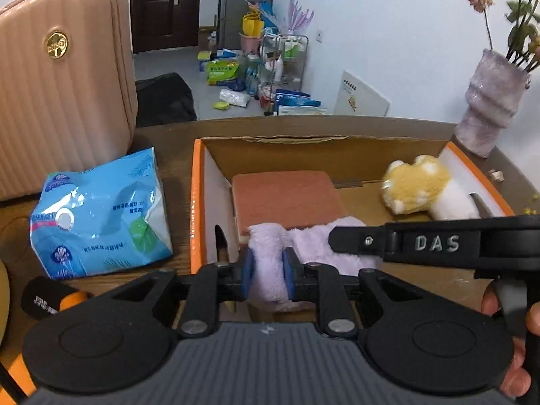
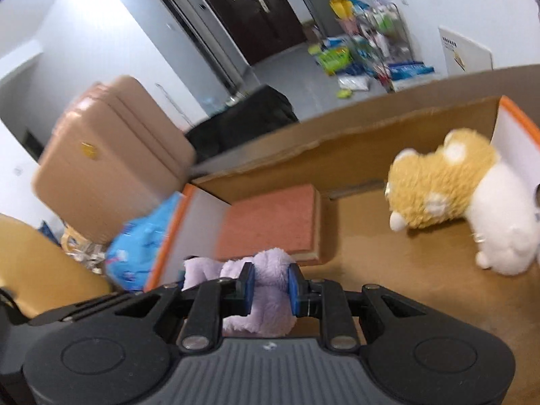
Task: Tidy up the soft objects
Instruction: 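Carry the headband into the cardboard box and open the right gripper, then withdraw both tools from the box toward the remaining soft items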
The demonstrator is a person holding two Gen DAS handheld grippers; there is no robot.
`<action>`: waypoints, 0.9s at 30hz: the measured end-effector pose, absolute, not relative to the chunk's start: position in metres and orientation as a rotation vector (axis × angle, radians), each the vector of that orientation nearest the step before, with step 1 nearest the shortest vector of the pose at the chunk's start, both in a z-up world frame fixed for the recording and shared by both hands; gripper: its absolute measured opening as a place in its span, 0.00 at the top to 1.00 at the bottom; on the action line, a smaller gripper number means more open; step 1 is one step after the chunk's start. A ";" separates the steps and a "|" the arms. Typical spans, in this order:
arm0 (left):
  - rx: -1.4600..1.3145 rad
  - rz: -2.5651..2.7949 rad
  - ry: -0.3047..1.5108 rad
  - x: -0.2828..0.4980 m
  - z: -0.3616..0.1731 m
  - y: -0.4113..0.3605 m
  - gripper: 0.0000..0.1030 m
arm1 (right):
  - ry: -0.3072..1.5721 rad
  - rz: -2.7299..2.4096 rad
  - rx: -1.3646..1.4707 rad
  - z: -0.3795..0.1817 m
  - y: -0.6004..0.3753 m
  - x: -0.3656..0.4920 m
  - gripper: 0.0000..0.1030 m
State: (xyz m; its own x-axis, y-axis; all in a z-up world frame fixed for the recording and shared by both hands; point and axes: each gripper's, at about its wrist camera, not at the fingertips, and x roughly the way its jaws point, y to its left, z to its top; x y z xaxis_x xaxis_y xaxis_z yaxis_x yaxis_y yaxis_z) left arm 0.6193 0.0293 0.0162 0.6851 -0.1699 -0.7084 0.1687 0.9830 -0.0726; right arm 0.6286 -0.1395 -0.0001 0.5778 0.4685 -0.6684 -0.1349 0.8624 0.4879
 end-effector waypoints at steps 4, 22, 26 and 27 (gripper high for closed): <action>-0.006 -0.236 0.771 0.611 0.015 0.032 0.69 | 0.895 0.315 0.390 -0.010 -0.132 0.633 0.75; 0.041 -0.165 0.612 0.470 0.115 0.064 0.25 | 0.657 0.280 0.054 0.123 -0.191 0.502 0.20; 0.093 -0.134 0.533 0.406 0.118 0.062 0.11 | 0.578 0.268 0.019 0.142 -0.216 0.441 0.16; 0.094 -0.128 0.515 0.390 0.118 0.061 0.09 | 0.560 0.279 0.019 0.143 -0.221 0.424 0.13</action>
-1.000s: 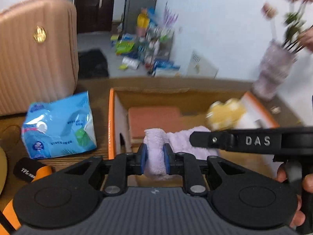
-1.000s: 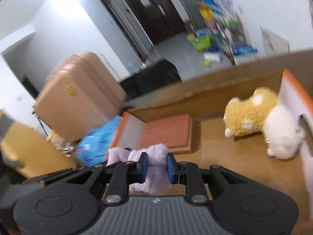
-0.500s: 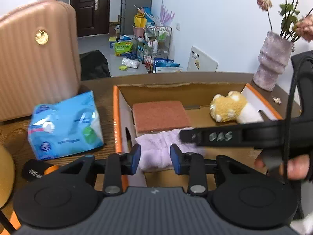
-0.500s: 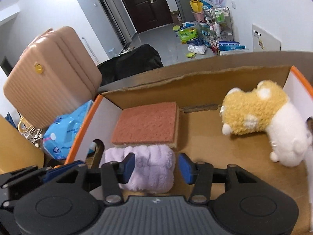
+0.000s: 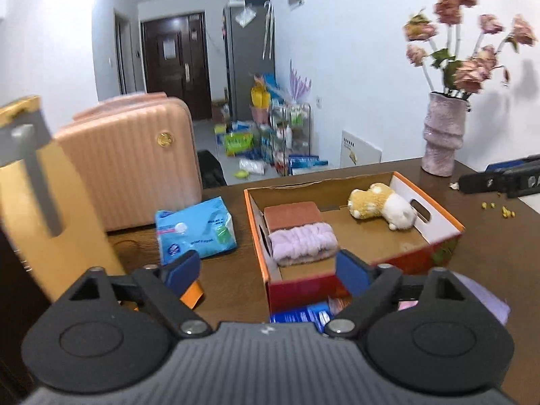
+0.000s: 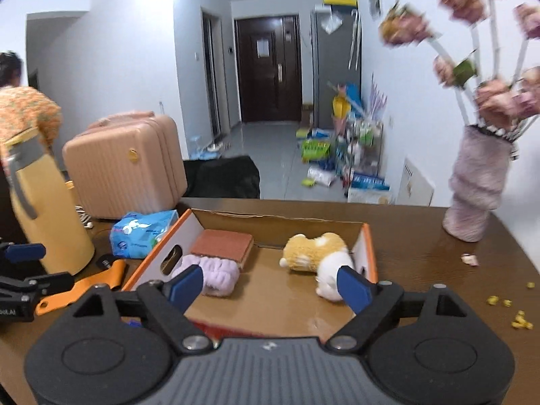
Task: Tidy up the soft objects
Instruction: 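Withdraw both tools from the box toward the remaining soft items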
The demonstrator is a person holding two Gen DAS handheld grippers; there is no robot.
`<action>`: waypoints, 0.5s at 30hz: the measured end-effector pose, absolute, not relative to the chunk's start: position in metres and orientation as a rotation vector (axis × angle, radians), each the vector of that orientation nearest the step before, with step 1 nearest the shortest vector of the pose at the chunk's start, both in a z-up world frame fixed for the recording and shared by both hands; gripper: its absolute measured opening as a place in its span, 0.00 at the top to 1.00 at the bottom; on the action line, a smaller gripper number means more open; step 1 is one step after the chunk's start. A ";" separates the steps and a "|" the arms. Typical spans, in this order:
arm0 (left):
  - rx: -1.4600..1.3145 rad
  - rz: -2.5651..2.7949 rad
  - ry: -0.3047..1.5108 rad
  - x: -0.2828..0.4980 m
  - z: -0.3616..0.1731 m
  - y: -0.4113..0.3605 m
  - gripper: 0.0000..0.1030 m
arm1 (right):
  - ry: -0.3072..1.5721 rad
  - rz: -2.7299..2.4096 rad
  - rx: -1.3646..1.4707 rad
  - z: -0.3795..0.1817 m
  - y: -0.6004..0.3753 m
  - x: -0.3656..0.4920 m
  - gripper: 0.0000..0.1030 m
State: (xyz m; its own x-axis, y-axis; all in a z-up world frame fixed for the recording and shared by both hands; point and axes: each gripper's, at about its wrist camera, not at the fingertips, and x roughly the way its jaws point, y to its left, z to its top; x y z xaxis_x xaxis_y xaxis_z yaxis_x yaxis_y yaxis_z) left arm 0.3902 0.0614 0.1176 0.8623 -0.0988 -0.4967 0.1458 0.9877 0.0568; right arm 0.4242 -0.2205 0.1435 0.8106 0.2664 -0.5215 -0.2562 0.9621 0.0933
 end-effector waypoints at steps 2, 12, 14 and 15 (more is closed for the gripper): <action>0.097 -0.122 0.479 0.359 0.117 0.062 0.07 | 0.529 0.299 0.015 0.144 -0.227 0.394 0.07; -0.047 -0.097 0.311 0.201 0.083 0.059 0.00 | 0.261 0.315 -0.067 0.113 -0.213 0.205 0.00; -0.065 -0.060 0.303 0.173 0.070 0.057 0.00 | 0.230 0.295 -0.065 0.102 -0.208 0.173 0.00; -0.059 -0.044 0.300 0.160 0.065 0.056 0.00 | 0.227 0.281 -0.063 0.094 -0.206 0.158 0.00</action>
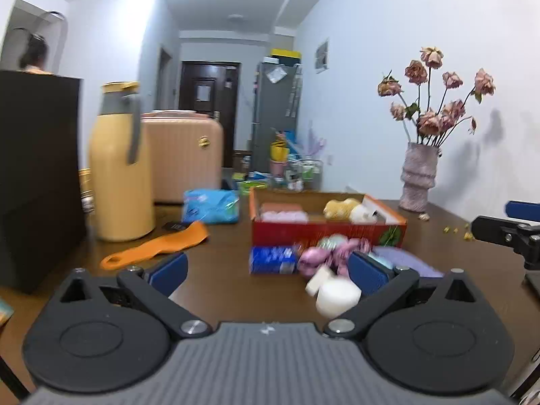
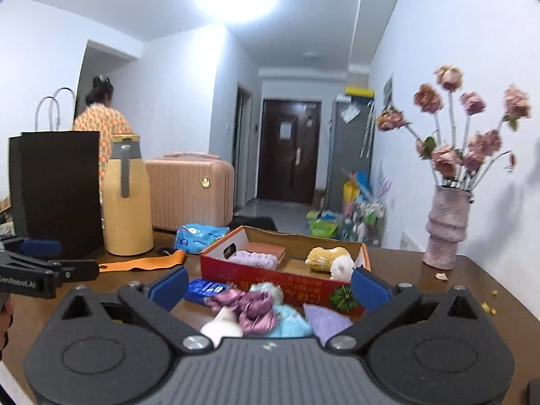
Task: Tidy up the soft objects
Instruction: 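Withdraw both tools from the box toward the remaining soft items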
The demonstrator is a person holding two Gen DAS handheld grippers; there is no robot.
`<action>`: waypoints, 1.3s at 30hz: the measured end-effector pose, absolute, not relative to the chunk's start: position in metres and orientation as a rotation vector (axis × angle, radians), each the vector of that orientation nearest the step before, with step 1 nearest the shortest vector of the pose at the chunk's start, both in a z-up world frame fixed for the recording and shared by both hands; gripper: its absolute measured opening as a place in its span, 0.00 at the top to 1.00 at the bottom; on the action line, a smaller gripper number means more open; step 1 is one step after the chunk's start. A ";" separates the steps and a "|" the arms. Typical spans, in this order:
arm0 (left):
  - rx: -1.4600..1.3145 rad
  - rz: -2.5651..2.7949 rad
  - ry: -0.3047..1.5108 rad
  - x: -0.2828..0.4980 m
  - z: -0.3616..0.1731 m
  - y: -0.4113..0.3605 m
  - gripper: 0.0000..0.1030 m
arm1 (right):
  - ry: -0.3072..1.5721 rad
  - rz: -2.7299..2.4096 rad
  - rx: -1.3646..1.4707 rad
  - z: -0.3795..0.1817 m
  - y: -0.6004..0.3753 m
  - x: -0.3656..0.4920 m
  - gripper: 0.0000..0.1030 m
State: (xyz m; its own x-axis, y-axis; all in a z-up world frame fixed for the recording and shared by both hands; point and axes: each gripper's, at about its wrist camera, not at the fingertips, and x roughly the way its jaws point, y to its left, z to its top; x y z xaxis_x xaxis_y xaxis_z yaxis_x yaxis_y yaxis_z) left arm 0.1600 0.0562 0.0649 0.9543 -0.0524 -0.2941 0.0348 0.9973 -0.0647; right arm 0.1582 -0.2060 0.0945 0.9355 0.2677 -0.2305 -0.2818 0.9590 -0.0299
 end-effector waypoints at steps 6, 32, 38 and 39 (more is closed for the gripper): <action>-0.013 0.000 0.332 0.092 0.034 0.051 0.00 | 0.240 0.263 0.002 0.054 -0.199 0.082 0.00; -0.013 -0.069 0.355 0.090 0.013 0.032 0.00 | 0.333 0.208 0.111 0.008 -0.211 0.076 0.01; -0.013 -0.104 0.385 0.139 0.012 0.026 0.00 | 0.386 0.219 0.119 0.006 -0.206 0.120 0.06; -0.018 -0.112 0.388 0.147 0.012 0.024 0.00 | 0.393 0.225 0.119 0.006 -0.205 0.127 0.08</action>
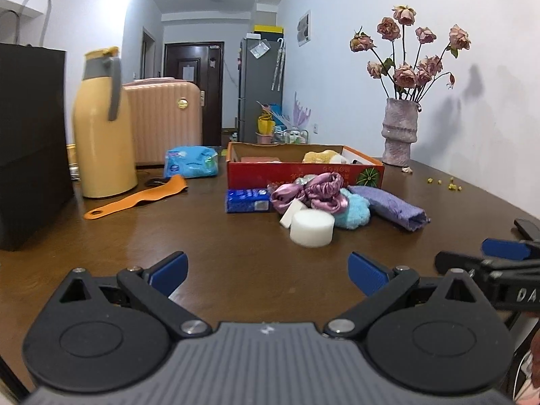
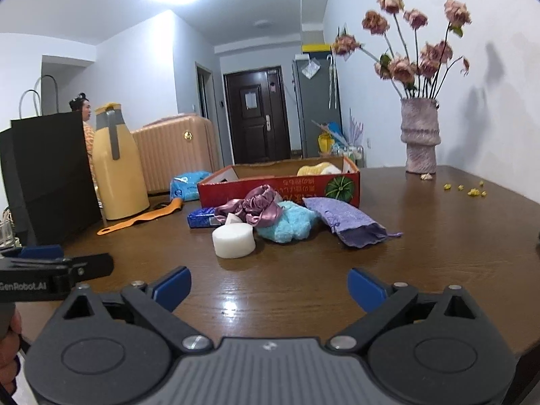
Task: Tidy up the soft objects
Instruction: 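Withdraw both tools from the box toward the remaining soft items, then close the left gripper on the white round foam cylinder and lift it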
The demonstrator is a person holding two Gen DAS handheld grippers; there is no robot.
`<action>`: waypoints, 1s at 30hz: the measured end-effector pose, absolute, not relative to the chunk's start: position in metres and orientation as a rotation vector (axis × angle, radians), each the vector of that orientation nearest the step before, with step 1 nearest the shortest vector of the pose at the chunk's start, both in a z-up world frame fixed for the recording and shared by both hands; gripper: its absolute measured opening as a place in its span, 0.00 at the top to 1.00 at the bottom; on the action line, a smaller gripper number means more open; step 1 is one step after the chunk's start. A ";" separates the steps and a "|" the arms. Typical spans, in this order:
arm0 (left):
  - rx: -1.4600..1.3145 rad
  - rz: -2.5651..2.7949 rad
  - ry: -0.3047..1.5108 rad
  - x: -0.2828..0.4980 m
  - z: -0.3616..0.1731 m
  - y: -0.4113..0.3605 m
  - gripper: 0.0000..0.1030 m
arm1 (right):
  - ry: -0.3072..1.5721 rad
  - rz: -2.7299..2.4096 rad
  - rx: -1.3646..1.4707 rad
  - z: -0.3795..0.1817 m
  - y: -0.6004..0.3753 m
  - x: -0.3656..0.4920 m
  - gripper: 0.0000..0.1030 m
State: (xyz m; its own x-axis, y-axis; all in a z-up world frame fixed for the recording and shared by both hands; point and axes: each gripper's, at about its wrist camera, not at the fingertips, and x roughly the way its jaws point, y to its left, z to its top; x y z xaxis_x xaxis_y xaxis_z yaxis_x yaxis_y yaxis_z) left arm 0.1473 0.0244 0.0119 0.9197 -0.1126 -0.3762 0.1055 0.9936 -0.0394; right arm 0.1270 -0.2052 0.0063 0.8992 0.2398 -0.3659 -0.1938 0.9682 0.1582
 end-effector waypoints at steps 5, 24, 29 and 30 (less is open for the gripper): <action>-0.039 -0.160 0.421 0.194 0.009 0.017 0.04 | 0.433 0.238 0.137 0.004 -0.206 0.168 0.12; -0.005 -0.344 0.641 0.344 -0.033 -0.027 0.38 | 0.483 0.215 0.195 -0.009 -0.225 0.290 0.30; -0.038 -0.336 0.642 0.339 -0.032 -0.015 0.46 | 0.479 0.251 0.191 -0.010 -0.218 0.302 0.38; -0.038 -0.330 0.630 0.332 -0.030 -0.010 0.46 | 0.476 0.271 0.190 -0.009 -0.214 0.304 0.41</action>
State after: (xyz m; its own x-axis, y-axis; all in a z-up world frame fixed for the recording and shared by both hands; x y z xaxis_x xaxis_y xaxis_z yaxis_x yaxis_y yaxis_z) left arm 0.3319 -0.0102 -0.0297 0.7576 -0.3140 -0.5723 0.2908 0.9472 -0.1347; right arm 0.3043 -0.2139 -0.0091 0.8543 0.3001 -0.4243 -0.2122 0.9467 0.2423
